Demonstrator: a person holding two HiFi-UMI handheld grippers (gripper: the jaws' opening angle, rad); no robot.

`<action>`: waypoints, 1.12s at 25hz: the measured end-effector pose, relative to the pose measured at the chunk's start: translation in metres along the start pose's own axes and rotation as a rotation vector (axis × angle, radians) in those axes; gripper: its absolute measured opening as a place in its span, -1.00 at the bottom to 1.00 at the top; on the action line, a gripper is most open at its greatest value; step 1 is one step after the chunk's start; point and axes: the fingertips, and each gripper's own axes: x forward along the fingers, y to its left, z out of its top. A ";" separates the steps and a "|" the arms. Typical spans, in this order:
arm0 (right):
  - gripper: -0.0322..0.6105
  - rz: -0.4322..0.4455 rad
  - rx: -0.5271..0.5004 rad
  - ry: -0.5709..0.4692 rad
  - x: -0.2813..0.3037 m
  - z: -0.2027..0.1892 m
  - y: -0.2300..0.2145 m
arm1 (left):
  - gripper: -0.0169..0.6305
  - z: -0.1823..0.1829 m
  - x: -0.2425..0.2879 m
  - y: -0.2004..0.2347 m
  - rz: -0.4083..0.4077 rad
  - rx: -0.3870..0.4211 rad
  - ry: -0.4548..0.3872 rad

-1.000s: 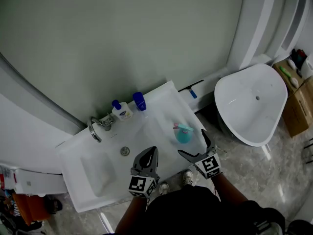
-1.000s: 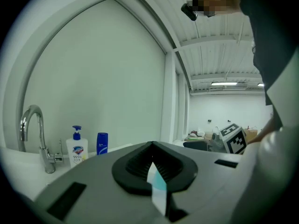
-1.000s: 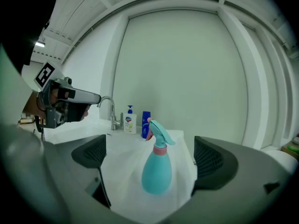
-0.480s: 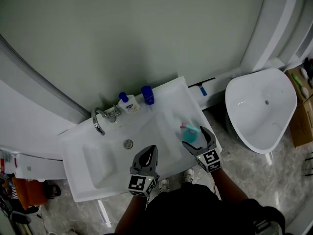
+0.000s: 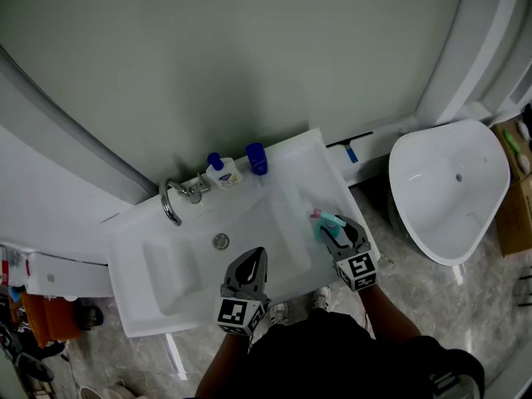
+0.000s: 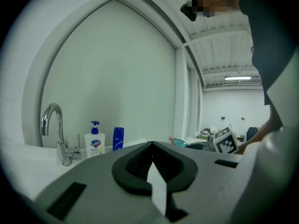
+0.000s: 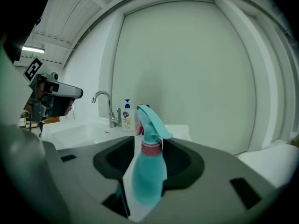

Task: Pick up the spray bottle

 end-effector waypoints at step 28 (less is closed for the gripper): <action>-0.48 -0.025 -0.069 -0.165 -0.028 0.087 0.017 | -0.96 0.008 -0.012 -0.003 -0.033 0.016 -0.021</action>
